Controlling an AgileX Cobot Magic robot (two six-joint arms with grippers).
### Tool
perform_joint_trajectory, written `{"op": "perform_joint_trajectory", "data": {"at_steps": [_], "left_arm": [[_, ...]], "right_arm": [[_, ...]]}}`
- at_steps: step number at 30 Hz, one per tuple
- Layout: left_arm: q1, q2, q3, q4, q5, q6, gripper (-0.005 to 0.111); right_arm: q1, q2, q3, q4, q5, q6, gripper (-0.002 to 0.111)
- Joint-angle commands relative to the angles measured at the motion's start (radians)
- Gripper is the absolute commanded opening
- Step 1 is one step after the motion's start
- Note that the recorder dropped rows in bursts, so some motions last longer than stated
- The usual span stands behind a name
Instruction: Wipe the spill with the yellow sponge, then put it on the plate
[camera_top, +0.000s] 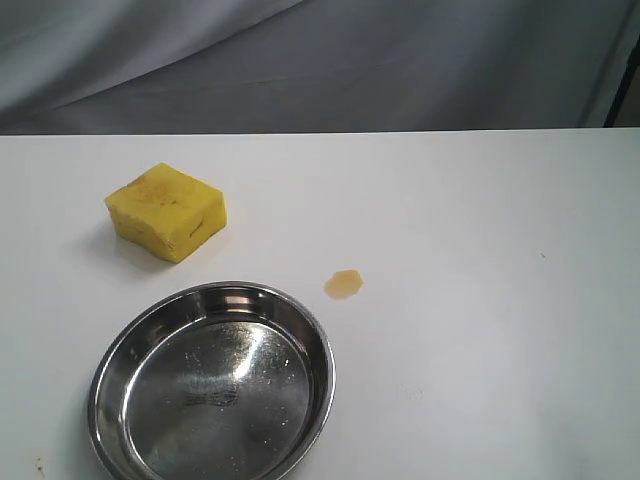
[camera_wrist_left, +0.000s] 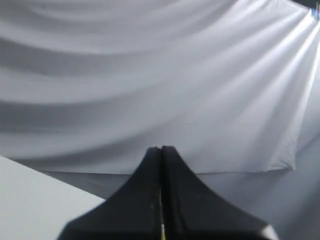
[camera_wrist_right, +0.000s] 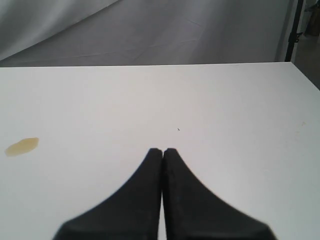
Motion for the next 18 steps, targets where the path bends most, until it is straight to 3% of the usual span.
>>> {"op": "perform_joint_trajectory", "data": {"at_steps": [1,2,5,8,11,14,15,18], "left_arm": [[0.002,0.025,-0.189,0.062,0.222,-0.005,0.0],[0.002,0.088,-0.288,0.141,0.374,-0.005,0.0],[0.002,0.271,-0.47,0.261,0.612,0.036,0.0],[0.002,0.436,-0.548,0.272,0.694,0.136,0.0],[-0.015,0.602,-0.613,0.248,0.681,0.195,0.0],[-0.067,0.808,-0.73,0.262,0.78,0.292,0.0],[-0.112,0.969,-0.836,0.299,0.89,0.307,0.0],[-0.207,1.173,-0.97,0.421,1.019,0.276,0.0]], "right_arm": [[-0.002,-0.006,0.002,-0.004,-0.001,0.0,0.0],[-0.002,-0.006,0.002,-0.004,-0.001,0.0,0.0],[-0.002,-0.006,0.002,-0.004,-0.001,0.0,0.0],[-0.002,-0.006,0.002,-0.004,-0.001,0.0,0.0],[-0.002,-0.006,0.002,-0.004,-0.001,0.0,0.0],[-0.002,-0.006,0.002,-0.004,-0.001,0.0,0.0],[-0.002,-0.006,0.002,-0.004,-0.001,0.0,0.0],[-0.002,-0.006,0.002,-0.004,-0.001,0.0,0.0]]}}
